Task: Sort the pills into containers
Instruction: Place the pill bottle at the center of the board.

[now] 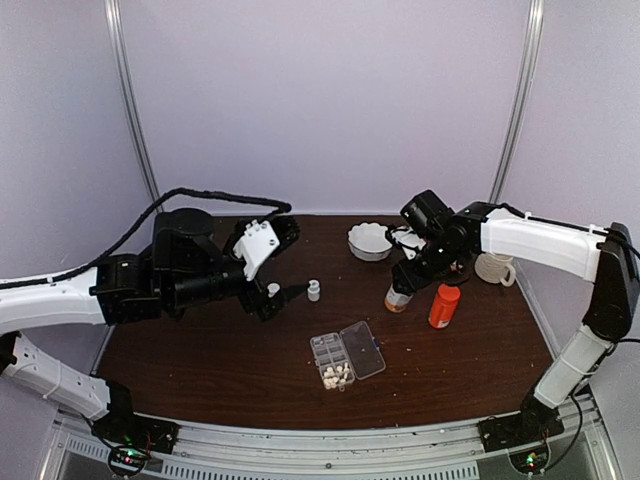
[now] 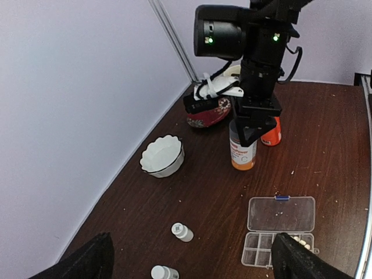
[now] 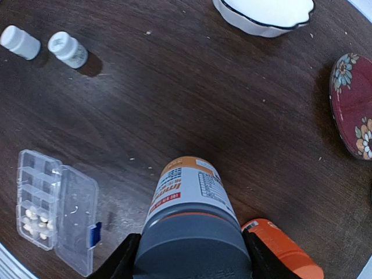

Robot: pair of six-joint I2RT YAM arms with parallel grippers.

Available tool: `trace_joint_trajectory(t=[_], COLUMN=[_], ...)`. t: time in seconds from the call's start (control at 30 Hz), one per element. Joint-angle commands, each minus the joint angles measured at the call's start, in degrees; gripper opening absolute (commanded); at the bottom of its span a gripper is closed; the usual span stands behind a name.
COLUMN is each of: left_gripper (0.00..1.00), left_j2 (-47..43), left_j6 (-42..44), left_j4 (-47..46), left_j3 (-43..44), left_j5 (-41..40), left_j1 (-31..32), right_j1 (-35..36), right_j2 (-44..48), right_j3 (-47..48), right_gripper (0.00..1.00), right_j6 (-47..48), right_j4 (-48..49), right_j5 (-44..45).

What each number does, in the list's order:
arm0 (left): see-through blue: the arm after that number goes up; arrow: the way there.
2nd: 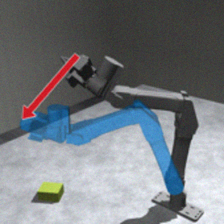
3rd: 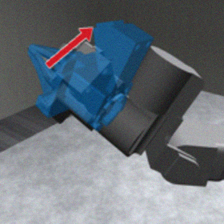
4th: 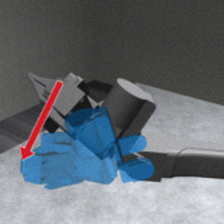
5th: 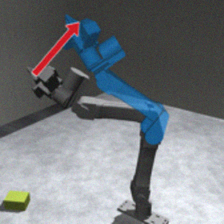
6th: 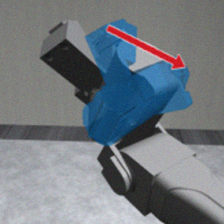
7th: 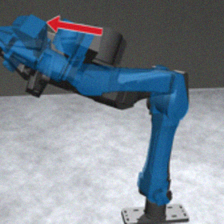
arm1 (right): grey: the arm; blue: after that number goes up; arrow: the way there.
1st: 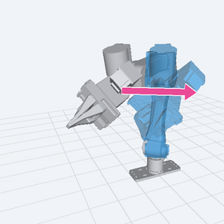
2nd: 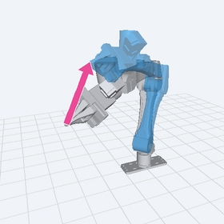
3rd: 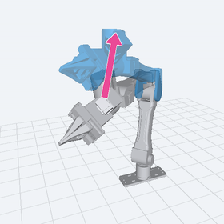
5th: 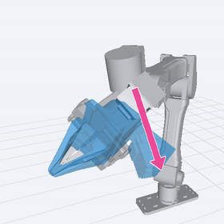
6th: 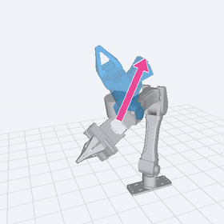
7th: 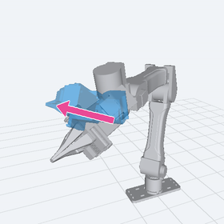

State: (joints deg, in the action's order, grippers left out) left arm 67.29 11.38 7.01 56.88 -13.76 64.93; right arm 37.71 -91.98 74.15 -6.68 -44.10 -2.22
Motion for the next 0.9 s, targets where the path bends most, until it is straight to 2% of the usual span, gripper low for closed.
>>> trace_joint_trajectory(t=[0.0, 0.1, 0.27, 0.43, 0.47, 0.5, 0.53, 0.63, 0.73, 0.87], left_gripper=[0.98, 0.97, 0.98, 0.98, 0.98, 0.98, 0.98, 0.98, 0.98, 0.98], left_j2=[0.4, 0.5, 1.4, 4.5, 5.5, 5.6, 5.7, 5.8, 6.1, 5.3], left_j6=[-6.8, -6.8, -7.3, -9.6, -10.4, -10.7, -10.9, -15.4, -23.7, -26.1], left_j4=[2.9, 4.4, 6.4, 10.7, 11.4, 11.6, 11.6, 12.7, 16.3, 15.4], left_j3=[4.3, 4.8, 5.3, 7.9, 8.4, 8.4, 8.4, 8.8, 9.3, 7.8], left_j5=[-3.0, -3.2, -6.7, -7.7, -7.3, -6.9, -6.8, -8.0, -4.0, -3.5], left_j1=[-0.1, -0.1, -0.1, -1.0, -1.2, -1.4, -1.6, -3.8, -10.5, -12.6], right_j1=[-3.7, -5.8, -7.4, -8.0, -8.1, -8.1, -8.1, -8.1, -7.7, -5.2], right_j2=[-3.9, -7.3, -8.5, -9.6, -9.5, -9.4, -9.0, -7.2, -4.6, 2.6], right_j3=[5.0, 7.1, 6.6, 7.0, 7.2, 7.3, 7.4, 7.8, 9.1, 7.3], right_gripper=[0.26, 0.30, 0.50, 0.55, 0.79, 0.91, 0.98, 1.00, 1.00, 1.00], right_j6=[4.1, 4.8, 5.7, 5.9, 5.9, 5.9, 5.9, 7.6, 8.2, 9.7], right_j4=[-1.3, -2.8, -1.4, -1.6, -1.7, -1.7, -1.6, -1.5, -2.2, 1.3], right_j5=[2.0, 4.3, 5.6, 5.6, 5.7, 5.9, 6.4, 8.0, 10.4, 14.0])
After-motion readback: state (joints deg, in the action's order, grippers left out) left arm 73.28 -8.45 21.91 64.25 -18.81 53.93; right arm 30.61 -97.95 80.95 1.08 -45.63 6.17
